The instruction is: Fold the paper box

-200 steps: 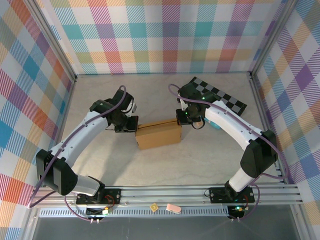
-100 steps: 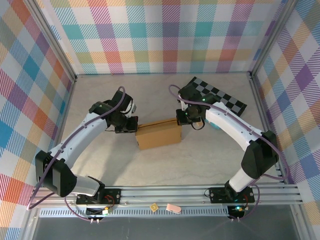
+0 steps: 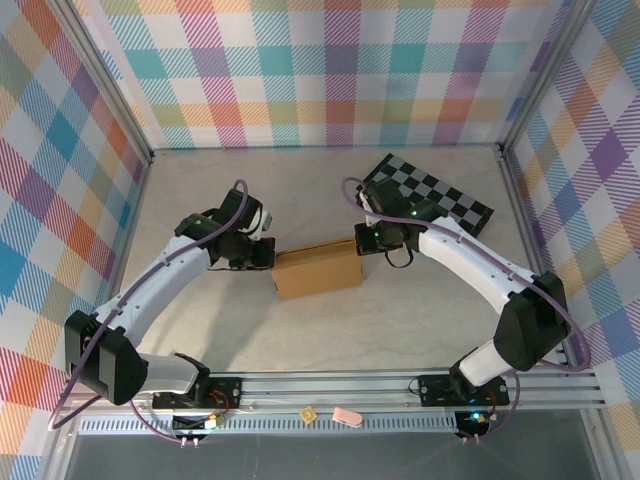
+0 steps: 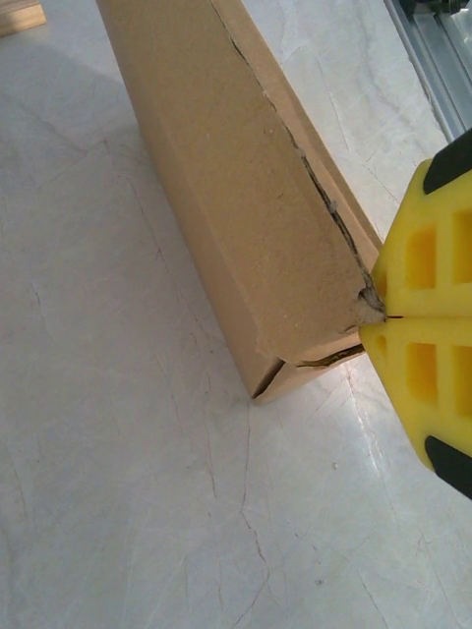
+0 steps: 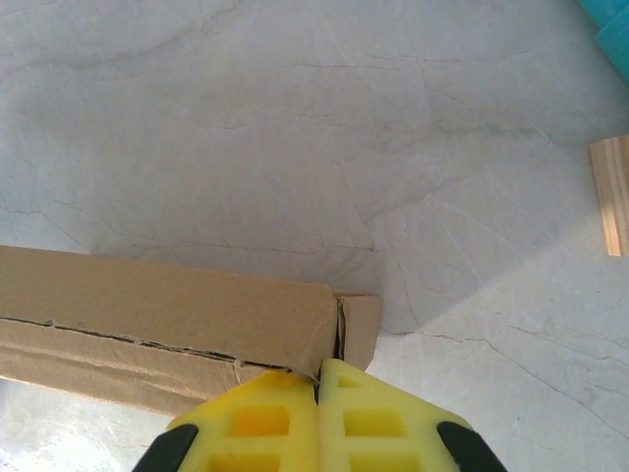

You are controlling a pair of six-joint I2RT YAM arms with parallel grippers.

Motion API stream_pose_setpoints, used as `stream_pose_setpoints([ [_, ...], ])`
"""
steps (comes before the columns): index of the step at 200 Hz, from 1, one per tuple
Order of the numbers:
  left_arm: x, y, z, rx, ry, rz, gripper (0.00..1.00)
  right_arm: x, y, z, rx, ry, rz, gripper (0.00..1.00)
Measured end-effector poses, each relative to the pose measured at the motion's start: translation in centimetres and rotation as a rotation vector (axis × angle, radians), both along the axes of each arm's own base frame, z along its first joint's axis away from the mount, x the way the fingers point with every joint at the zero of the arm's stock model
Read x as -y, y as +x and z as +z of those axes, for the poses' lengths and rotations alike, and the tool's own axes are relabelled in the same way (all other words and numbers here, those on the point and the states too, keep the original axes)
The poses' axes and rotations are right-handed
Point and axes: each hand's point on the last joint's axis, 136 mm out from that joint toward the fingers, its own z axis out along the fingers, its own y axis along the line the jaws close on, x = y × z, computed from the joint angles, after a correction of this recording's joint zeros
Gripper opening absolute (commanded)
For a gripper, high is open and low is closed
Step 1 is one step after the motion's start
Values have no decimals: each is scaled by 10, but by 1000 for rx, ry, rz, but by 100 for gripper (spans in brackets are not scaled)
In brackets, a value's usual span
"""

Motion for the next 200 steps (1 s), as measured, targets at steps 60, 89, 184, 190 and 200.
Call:
stream_pose_setpoints([
  [60, 0, 0, -3, 13, -1, -11, 0, 1, -1, -2, 40, 1, 30, 0],
  [89, 0, 0, -3, 12, -1, -10, 0, 2, -1, -4, 62, -8, 44, 0],
  [184, 5, -4, -3, 10, 0, -29, 0, 8, -10, -4, 65, -16, 32, 18],
  [190, 6, -5, -3, 11, 4, -34, 0, 9, -12, -4, 47, -11, 22, 24],
  [200, 7, -7, -4, 12, 20, -40, 0, 12, -18, -8, 14, -19, 9, 33],
])
